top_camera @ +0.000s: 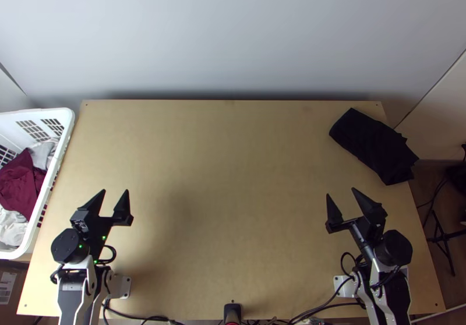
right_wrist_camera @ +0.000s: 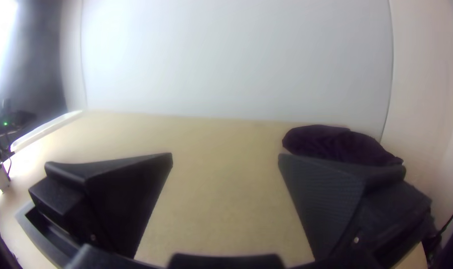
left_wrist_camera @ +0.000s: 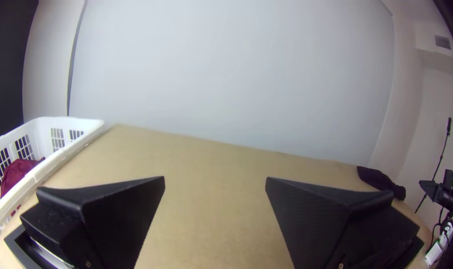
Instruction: Fold the t-shirt
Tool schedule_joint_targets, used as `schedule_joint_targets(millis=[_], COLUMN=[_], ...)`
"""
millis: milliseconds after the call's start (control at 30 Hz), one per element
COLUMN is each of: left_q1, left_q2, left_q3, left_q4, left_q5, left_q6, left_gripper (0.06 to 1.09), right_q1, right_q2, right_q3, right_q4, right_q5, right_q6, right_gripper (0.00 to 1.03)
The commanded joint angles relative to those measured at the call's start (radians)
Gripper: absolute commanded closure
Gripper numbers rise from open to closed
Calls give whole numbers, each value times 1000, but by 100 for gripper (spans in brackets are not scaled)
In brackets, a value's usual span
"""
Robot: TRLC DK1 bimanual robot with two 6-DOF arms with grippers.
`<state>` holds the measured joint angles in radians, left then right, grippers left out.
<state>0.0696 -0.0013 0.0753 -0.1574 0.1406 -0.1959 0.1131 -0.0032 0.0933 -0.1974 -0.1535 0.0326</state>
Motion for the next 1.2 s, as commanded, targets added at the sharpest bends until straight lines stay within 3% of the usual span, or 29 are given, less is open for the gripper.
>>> schedule_joint_targets(millis=[0,100,200,400,533,700,900,1167], left_q1=[50,95,84,81,78,144,153,136], left_q2=[0,1,-2,3,12,55,377,636], left_q3=[3,1,1,3,17,29,199,489], left_q4=[170,117,13,-16,-8,-8,91,2], left_q5=[-9,-9,-18,-52,-52,-64,-33,-32], left_q6=[72,130,119,110,125,193,154,92], left_gripper=[10,10,10,10,10,10,10,10], right_q1=[-47,-115,-119,-141,-150,-99,-95,-20], right_q2=[-1,-1,-3,2,78,264,422,644], right_q3=[13,25,14,14,75,189,301,556], right_q4=[70,110,162,262,265,170,168,170], right_q5=[66,65,68,108,117,120,126,198], right_q6=[-8,-45,-46,-46,-59,-56,-60,-60], right_gripper=[4,4,4,4,4,4,4,4])
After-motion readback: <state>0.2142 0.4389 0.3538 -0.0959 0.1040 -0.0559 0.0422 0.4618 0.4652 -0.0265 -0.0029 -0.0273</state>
